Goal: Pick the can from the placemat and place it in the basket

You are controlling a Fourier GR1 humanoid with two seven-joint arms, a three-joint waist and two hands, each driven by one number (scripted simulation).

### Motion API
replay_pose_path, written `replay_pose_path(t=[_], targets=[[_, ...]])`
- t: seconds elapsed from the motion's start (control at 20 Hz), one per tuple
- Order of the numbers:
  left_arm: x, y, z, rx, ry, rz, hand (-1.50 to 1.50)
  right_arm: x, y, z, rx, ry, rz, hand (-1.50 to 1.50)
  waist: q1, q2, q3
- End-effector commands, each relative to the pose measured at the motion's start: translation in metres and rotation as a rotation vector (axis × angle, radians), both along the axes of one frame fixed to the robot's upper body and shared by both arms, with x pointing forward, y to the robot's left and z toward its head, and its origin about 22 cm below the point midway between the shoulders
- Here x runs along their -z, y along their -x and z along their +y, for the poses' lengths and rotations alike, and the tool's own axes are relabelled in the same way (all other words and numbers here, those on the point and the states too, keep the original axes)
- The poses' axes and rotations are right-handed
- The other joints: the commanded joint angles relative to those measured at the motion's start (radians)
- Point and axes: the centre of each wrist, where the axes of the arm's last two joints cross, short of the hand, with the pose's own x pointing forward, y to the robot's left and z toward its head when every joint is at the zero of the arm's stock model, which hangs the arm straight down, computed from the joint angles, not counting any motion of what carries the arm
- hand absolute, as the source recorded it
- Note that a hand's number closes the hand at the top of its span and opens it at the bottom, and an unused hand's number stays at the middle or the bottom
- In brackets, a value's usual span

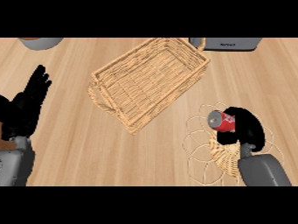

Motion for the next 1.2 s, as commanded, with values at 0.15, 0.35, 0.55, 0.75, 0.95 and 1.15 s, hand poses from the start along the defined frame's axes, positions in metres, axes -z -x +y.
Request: replay_pose_path(t=[0.15, 0.35, 0.55, 0.75, 0.95, 1.15], targets=[[-0.007, -0.012, -0.034, 0.139, 0.006, -0.038, 0.0, -0.014, -0.007, 0.123, -0.191, -0.088, -0.062, 1.5, 0.187, 0.048, 0.026], [-0.012, -0.018, -0.051, 0.199, 0.012, -0.049, 0.0, -0.023, -0.01, 0.148, -0.155, -0.143, -0.115, 1.5, 0.218, 0.054, 0.027], [-0.01, -0.021, -0.056, 0.209, 0.021, -0.039, 0.0, -0.043, -0.013, 0.168, -0.111, -0.227, -0.294, 1.5, 0.233, 0.049, 0.026], [-0.013, -0.025, -0.062, 0.22, 0.007, -0.044, 0.0, -0.074, -0.016, 0.189, -0.093, -0.32, -0.519, 1.5, 0.228, 0.04, 0.024], [-0.011, -0.027, -0.069, 0.227, -0.003, -0.03, 0.0, -0.097, -0.021, 0.206, -0.082, -0.372, -0.685, 1.5, 0.227, 0.037, 0.02], [-0.009, -0.027, -0.063, 0.207, -0.001, -0.019, 0.0, -0.114, -0.033, 0.222, -0.059, -0.342, -0.751, 1.5, 0.216, 0.024, 0.012]])
